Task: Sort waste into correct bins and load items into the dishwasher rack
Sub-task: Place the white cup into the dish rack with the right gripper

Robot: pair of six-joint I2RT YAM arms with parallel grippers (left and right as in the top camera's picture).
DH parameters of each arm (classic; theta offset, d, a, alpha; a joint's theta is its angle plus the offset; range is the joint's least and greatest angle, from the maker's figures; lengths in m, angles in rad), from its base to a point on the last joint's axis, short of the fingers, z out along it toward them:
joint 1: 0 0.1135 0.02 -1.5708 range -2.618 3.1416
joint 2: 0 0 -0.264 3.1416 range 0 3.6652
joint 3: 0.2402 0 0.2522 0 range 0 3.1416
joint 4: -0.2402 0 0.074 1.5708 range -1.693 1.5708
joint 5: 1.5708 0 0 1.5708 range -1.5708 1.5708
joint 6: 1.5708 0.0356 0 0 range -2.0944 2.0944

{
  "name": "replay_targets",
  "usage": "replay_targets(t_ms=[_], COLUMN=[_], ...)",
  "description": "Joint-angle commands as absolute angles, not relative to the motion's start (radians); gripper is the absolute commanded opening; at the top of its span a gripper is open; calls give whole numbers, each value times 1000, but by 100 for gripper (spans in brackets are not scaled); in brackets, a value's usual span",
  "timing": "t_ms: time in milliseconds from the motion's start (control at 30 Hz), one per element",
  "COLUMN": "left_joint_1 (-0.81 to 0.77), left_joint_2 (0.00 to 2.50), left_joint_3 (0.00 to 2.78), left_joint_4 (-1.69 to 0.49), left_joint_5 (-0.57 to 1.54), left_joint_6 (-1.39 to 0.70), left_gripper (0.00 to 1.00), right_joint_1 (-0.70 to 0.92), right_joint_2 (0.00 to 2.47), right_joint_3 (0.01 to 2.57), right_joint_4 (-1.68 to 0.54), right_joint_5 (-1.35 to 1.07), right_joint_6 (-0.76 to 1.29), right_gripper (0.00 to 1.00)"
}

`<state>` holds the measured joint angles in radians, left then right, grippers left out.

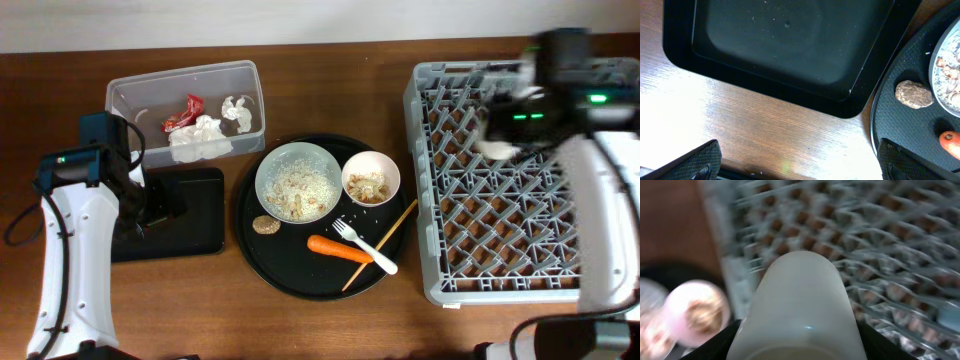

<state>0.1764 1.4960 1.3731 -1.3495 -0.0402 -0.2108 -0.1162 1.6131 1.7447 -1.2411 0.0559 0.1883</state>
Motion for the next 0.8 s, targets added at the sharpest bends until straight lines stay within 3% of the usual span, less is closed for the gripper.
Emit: replay_targets(t_ms=[0, 200, 600, 700, 767], left_joint_1=[179, 179, 179, 179, 179], left_joint_2=[1477, 1477, 1477, 1477, 1477], left_joint_3=[1372, 1372, 1372, 1372, 1372], left_joint_4=[-1350, -1350, -1346, -1346, -1346], left_joint_5=[-38, -38, -38, -38, -38], left_joint_6=[-224, -224, -224, -224, -224], left_gripper=[99, 99, 99, 99, 99], right_joint_1=[-316, -685, -733, -733, -732], right_joint_2=[1596, 1708, 1998, 2006, 2003], right_joint_3=[1760, 1758, 1758, 1757, 1758], right_joint_4=[-1221, -1140, -974, -971, -976], right_joint_5=[61, 57, 4, -8, -111], right_joint_6=[199, 200, 199, 199, 199], right_gripper=[64, 64, 66, 91, 92])
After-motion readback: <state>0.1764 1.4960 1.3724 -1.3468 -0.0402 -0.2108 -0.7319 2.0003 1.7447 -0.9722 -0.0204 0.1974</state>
